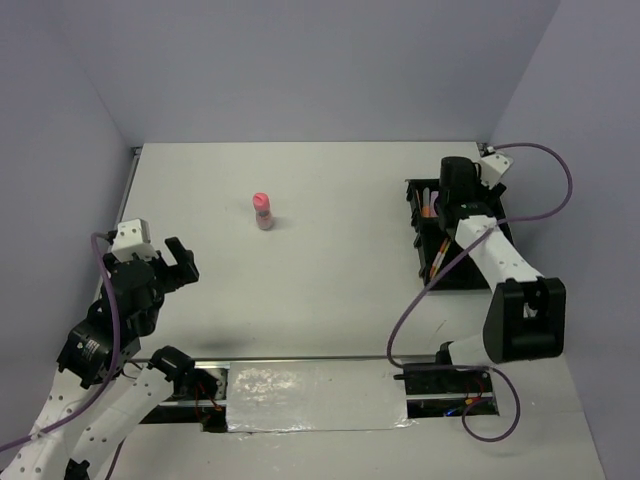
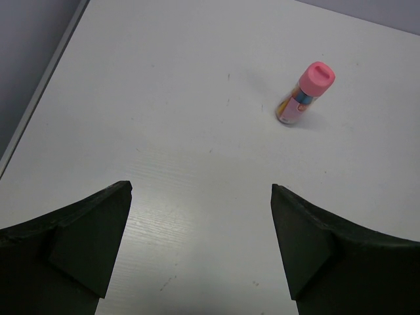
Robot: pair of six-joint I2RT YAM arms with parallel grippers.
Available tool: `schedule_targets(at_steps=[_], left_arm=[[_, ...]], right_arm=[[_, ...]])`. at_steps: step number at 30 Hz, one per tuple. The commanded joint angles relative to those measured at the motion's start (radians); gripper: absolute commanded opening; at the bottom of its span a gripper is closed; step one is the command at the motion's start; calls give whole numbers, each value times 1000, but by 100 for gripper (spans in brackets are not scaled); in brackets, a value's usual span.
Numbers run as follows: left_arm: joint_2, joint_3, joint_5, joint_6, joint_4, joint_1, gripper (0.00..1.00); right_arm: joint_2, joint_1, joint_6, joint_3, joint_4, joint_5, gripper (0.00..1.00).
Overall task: Sort the stationery into containers
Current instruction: Place the stationery in the storage box.
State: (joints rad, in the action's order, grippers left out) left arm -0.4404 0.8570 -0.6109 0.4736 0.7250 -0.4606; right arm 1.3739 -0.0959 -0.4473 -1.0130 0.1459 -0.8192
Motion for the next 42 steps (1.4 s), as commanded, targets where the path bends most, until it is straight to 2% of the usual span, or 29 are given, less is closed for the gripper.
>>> schedule_targets(at_steps=[1, 5, 9, 19, 24, 34, 40, 41, 42], left_arm=[[14, 2, -9, -10, -41, -13, 99], [19, 1, -4, -13, -42, -18, 99], [23, 1, -1, -13, -45, -23, 99], [14, -1, 11, -20, -50, -23, 99], [9, -3, 17, -23, -53, -23, 99], [3, -1, 19, -23, -55, -23, 99], [6, -4, 23, -26, -56, -23, 99], [6, -3, 26, -26, -56, -23, 99], [5, -4, 26, -26, -56, -23, 99]], right_arm=[[40, 70, 42, -61, -181, 2, 0], [163, 156, 73, -130, -169, 48, 0], [220, 196, 91, -150, -200, 132, 0], [373, 219, 102, -277, -154, 172, 0], [413, 226, 96, -318, -98, 190, 4], [390, 232, 52, -268, -62, 204, 6], [416, 239, 15, -289, 9, 201, 13], [412, 239, 15, -286, 9, 200, 16], [404, 237, 15, -283, 6, 201, 24]])
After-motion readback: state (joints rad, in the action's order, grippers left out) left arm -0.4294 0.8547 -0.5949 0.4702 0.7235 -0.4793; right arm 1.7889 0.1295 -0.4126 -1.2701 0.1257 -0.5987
